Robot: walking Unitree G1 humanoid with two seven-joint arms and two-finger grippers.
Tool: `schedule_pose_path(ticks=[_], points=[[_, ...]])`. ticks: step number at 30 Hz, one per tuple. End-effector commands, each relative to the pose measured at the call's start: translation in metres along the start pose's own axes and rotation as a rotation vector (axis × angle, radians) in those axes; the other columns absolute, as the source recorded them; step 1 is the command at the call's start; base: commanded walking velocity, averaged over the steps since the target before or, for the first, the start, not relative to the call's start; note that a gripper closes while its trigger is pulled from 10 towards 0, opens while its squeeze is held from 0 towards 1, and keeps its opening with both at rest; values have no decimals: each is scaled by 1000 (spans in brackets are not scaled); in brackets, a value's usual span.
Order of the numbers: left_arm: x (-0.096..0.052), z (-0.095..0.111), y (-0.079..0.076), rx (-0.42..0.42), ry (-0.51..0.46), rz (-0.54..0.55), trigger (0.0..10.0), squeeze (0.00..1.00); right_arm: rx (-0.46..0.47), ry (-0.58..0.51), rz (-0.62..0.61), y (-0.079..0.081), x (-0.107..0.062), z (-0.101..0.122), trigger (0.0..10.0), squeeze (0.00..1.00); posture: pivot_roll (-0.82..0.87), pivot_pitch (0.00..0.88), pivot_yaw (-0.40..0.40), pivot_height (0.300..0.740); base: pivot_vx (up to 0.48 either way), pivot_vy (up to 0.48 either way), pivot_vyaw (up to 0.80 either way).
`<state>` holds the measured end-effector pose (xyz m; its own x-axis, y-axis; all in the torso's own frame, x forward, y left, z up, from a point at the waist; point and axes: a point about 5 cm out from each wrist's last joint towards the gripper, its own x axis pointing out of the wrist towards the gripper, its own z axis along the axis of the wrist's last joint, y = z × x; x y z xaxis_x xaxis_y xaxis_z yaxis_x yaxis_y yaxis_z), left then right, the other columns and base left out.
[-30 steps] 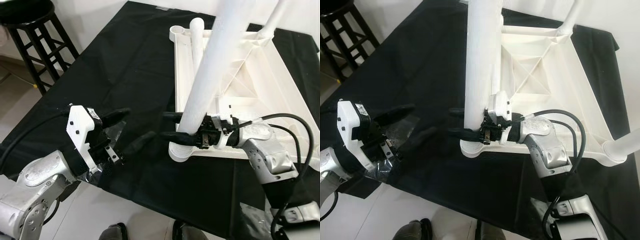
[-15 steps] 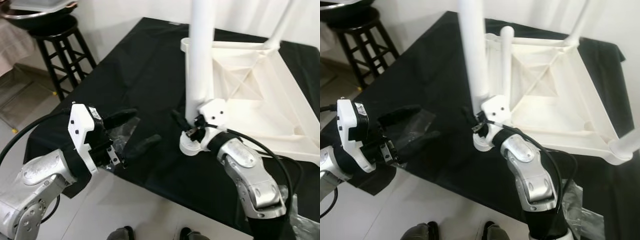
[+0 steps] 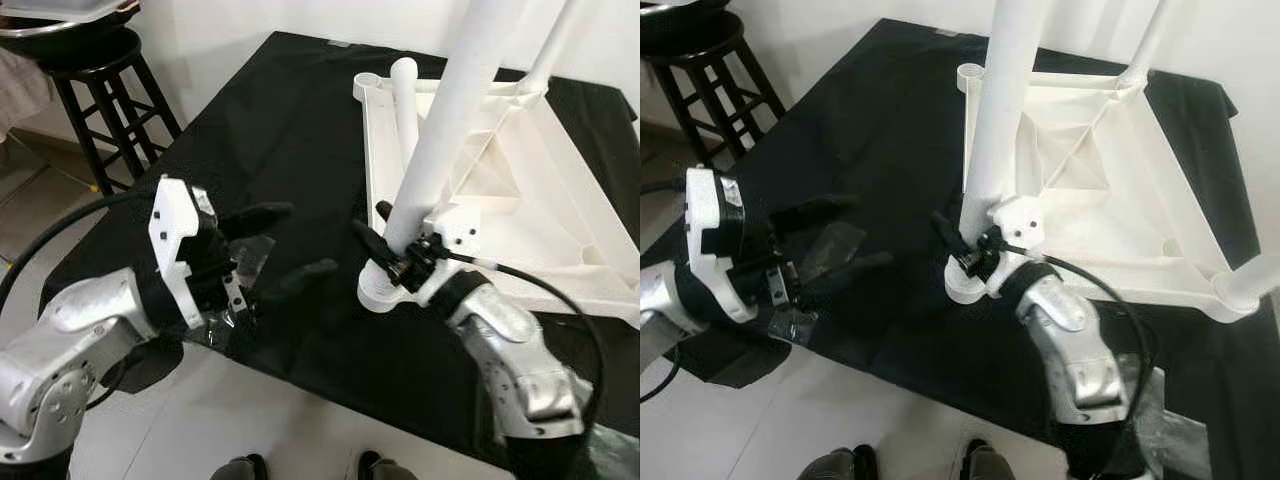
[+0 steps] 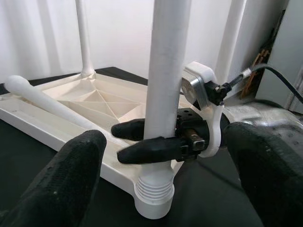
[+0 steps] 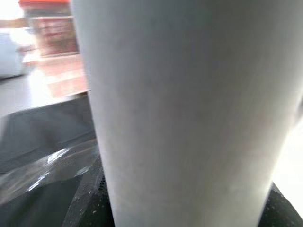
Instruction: Building children table
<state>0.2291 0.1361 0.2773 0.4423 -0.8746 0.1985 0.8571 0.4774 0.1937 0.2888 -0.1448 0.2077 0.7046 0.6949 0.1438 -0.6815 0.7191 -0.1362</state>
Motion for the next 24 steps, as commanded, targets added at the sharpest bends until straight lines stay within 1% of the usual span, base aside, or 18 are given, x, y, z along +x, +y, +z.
schedule_pose_path(ticks=[1, 2, 3, 4, 6, 7, 8, 9, 11, 13, 20, 22, 24], points=[[2, -2, -1, -6, 32, -37, 10000, 0, 103, 91, 108, 3, -7, -23, 10000, 0, -19, 228, 22, 740, 0, 0, 0], [2, -2, -1, -7, 31, -40, 10000, 0, 91, 102, 180, 1, -8, -20, 10000, 0, -21, 229, 23, 740, 0, 0, 0], [3, -2, -1, -9, 30, -43, 10000, 0, 85, 108, 226, 0, -8, -18, 10000, 0, -21, 229, 23, 740, 0, 0, 0], [3, -2, -1, -9, 30, -43, 10000, 0, 85, 108, 226, 0, -8, -18, 10000, 0, -21, 229, 23, 740, 0, 0, 0], [5, -1, -1, -12, 24, -53, 10000, 0, 84, 121, 381, -5, -8, -14, 10000, 0, -18, 230, 16, 740, 0, 0, 0], [5, -1, -1, -12, 24, -53, 10000, 0, 84, 121, 381, -5, -8, -14, 10000, 0, -18, 230, 16, 740, 0, 0, 0], [6, 0, -1, -12, 21, -58, 10000, 0, 94, 119, 429, -7, -8, -13, 10000, 0, -18, 230, 16, 740, 0, 0, 0], [6, 0, -1, -12, 21, -58, 10000, 0, 94, 119, 429, -7, -8, -13, 10000, 0, -18, 230, 16, 740, 0, 0, 0], [8, 2, 0, -9, 15, -65, 10000, 0, 115, 112, 465, -14, -3, -16, 10000, 0, -12, 232, 16, 740, 0, 0, 0], [8, 4, 0, -7, 15, -67, 10000, 0, 107, 118, 475, -16, 0, -18, 10000, 0, -7, 234, 17, 740, 0, 0, 0], [7, 5, 0, -3, 16, -72, 10000, 0, 107, 106, 488, -17, 8, -19, 10000, 0, -3, 237, 18, 740, 0, 0, 0], [6, 8, 1, -1, 15, -74, 10000, 0, 93, 110, 513, -11, 8, -21, 10000, 0, -2, 243, 18, 740, 0, 0, 0], [6, 9, 2, 1, 13, -75, 10000, 0, 50, 155, 564, -1, 4, -27, 10000, 0, -2, 243, 20, 740, 0, 0, 0]])
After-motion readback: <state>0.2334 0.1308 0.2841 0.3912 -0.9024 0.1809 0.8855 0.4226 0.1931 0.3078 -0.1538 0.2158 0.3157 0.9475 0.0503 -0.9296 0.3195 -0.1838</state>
